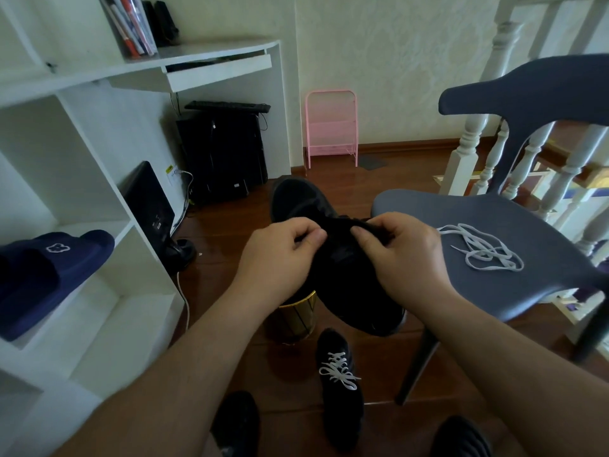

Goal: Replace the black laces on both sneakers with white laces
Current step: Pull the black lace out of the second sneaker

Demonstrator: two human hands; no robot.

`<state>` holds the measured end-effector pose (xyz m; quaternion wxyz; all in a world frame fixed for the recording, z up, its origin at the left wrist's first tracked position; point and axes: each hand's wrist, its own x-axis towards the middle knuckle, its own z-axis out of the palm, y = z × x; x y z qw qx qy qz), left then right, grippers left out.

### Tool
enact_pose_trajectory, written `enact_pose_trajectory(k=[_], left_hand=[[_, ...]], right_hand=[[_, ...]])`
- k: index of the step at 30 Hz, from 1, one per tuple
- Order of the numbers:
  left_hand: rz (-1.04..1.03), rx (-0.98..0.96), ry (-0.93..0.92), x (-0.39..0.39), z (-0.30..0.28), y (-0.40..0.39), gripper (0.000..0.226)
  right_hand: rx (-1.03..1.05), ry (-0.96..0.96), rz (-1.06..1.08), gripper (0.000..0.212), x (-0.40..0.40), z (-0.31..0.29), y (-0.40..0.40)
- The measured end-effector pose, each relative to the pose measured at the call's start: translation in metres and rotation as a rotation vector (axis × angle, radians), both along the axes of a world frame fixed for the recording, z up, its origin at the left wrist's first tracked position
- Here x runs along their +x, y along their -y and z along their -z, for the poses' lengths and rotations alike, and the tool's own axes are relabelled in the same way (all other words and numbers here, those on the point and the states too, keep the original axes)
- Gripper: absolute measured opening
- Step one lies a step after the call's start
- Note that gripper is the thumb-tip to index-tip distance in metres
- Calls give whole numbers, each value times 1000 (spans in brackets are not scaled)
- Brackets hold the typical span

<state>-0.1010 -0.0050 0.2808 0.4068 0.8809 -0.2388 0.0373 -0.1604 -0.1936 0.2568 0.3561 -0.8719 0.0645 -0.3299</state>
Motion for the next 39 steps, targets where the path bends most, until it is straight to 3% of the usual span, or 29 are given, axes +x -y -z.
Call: enact_pose_trajectory(k=[4, 6, 8, 13, 15, 18, 29, 37, 39], left_hand=[[183, -792, -542, 5, -4, 2, 30], [302, -1058, -705, 9, -8, -8, 30], [295, -941, -657, 11, -7, -14, 31], [-9, -187, -205, 1, 1, -8, 62], [-44, 6, -51, 0, 2, -6, 53], [-73, 221, 59, -2, 3, -1, 24], [8, 385, 158, -1, 9, 9, 14], [268, 146, -163, 7, 8, -5, 21], [291, -38, -272, 7, 3, -10, 26]], right_hand=[[178, -31, -32, 17, 2, -2, 7], [277, -49, -28, 17, 4, -2, 12], [307, -47, -25, 18, 4, -3, 14], [56, -27, -1, 17, 0, -3, 11], [-71, -12, 20, 18, 1, 0, 10], [-107, 12, 8, 18, 3, 2, 9], [-144, 25, 13, 18, 3, 6, 10], [-18, -66, 25, 17, 2, 2, 15], [71, -84, 25, 20, 3, 0, 18]])
